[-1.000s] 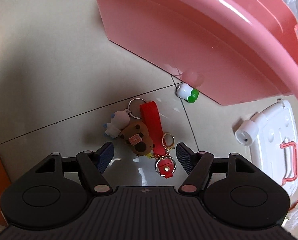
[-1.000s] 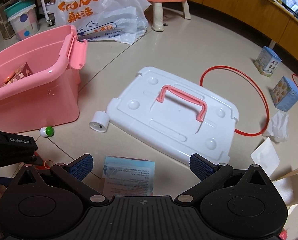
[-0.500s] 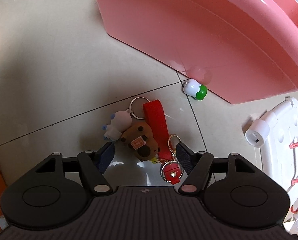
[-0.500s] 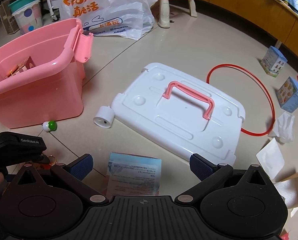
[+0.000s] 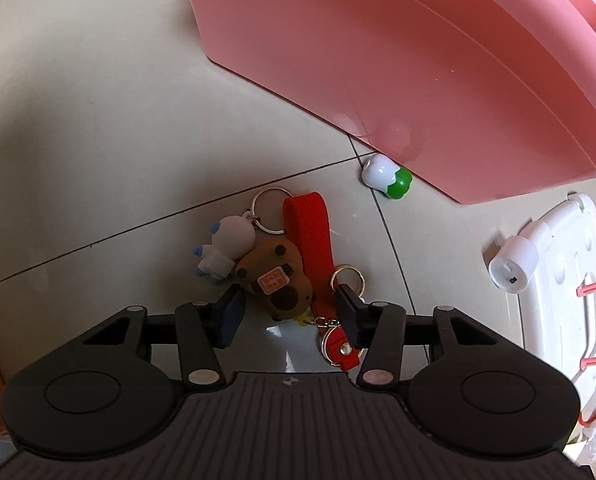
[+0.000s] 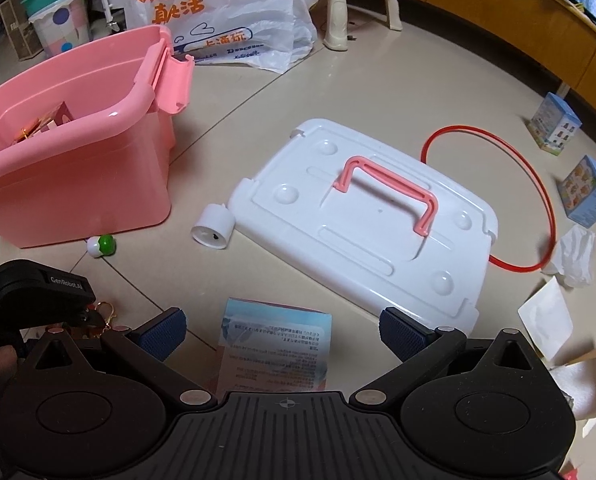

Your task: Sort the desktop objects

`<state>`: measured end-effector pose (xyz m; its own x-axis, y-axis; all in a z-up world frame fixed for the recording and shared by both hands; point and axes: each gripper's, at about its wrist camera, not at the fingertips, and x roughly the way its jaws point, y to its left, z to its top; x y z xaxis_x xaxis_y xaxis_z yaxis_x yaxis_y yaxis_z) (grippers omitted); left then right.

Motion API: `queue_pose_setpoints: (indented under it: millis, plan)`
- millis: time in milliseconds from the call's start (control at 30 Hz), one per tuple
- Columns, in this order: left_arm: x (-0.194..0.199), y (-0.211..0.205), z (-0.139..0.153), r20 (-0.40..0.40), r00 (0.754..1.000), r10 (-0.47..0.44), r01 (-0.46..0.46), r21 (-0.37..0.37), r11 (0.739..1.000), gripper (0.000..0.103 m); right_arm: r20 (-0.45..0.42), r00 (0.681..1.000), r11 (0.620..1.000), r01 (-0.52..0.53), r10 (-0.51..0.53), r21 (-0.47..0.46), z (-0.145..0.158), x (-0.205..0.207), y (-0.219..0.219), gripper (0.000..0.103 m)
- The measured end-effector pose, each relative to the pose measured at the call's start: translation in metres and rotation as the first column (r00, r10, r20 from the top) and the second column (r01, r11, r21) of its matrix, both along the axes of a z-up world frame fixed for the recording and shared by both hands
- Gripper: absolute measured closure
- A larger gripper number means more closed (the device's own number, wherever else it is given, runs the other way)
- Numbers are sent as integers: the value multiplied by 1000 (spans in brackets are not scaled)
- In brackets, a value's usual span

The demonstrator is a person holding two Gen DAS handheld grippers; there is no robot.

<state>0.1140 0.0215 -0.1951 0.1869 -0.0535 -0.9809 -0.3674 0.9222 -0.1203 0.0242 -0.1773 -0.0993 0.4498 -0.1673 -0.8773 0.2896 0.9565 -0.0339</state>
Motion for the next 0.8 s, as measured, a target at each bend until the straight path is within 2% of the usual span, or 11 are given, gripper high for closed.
queue_pose_setpoints:
  millis: [33, 233, 333, 800]
  plan:
    - [0, 0, 0, -3, 1000, 0, 0, 9, 1000, 64, 0, 1000, 1000, 0, 0, 0, 0, 0, 0, 0]
    - [-4, 2, 2, 1, 1000, -7, 7, 7, 1000, 66, 1, 1000, 1000, 0, 0, -1, -1, 0, 0, 0]
    - [-5, 3, 7, 9, 1000, -6, 6, 4, 1000, 74, 2, 1000, 1000, -1, 1, -3, 0, 0, 0, 0]
    - [-15, 7, 57, 75, 997, -36, 34, 22, 999, 74, 29, 1000, 999, -5, 6, -33, 18, -8, 0, 0]
